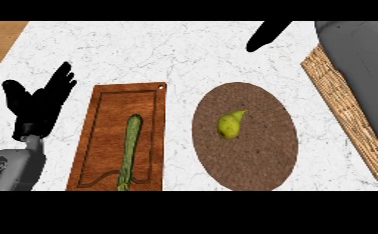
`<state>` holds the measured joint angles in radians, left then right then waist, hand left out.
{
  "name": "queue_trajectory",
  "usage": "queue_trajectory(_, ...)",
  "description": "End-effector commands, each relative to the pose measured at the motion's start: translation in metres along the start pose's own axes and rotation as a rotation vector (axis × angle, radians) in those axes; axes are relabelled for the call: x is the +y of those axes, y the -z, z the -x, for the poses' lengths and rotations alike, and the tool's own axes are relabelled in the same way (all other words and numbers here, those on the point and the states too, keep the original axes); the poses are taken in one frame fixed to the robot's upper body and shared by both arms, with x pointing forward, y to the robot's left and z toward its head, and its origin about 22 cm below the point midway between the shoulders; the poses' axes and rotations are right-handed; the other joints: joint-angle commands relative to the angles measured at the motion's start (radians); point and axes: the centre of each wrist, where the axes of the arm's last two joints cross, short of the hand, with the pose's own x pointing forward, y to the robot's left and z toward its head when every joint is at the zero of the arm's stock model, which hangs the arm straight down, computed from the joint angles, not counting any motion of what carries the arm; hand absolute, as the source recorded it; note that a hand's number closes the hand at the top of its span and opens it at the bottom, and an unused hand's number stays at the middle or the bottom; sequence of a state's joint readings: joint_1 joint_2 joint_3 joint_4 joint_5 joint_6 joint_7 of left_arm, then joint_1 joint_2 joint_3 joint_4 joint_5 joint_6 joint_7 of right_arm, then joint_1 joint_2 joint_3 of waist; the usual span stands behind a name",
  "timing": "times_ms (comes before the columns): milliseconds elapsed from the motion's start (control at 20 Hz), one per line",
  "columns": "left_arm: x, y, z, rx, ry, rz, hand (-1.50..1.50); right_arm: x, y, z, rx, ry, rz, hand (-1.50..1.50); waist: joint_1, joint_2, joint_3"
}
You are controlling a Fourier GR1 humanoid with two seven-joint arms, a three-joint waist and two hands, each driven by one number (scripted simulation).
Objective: Pick the pear from the placemat and place it in the basket
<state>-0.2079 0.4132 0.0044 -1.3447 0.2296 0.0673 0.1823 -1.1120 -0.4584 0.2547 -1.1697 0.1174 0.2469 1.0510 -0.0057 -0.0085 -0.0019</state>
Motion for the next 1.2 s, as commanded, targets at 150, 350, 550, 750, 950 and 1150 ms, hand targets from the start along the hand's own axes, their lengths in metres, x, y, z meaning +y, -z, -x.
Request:
queue_trajectory(150,0.012,-0.008,-0.006,0.016,-0.006,-0.012,0.00,-0.038,-0.009,0.025,0.099,-0.046,-0.222,-1.50,-0.010,-0.005,0.002)
queue_trajectory(350,-0.004,-0.004,0.003,0.005,-0.007,-0.013,0.00,-0.058,-0.043,0.029,0.027,0.036,-0.219,-1.50,-0.022,-0.003,0.001)
queue_trajectory(550,0.013,-0.014,0.009,0.022,-0.006,-0.012,0.00,-0.028,-0.071,0.059,-0.009,0.132,-0.149,-1.50,-0.026,-0.006,0.002)
queue_trajectory(750,-0.012,-0.003,0.000,-0.004,-0.016,0.002,0.00,-0.003,-0.082,0.084,-0.033,0.176,-0.136,-1.50,-0.016,0.001,0.002)
queue_trajectory(950,-0.008,-0.001,-0.008,-0.004,-0.004,0.007,0.00,0.037,-0.081,0.118,-0.033,0.203,-0.108,-1.50,-0.008,0.005,0.002)
queue_trajectory(1150,0.019,0.011,-0.017,0.000,-0.006,-0.004,0.00,0.066,-0.079,0.136,-0.036,0.197,-0.056,-1.50,-0.006,0.008,0.002)
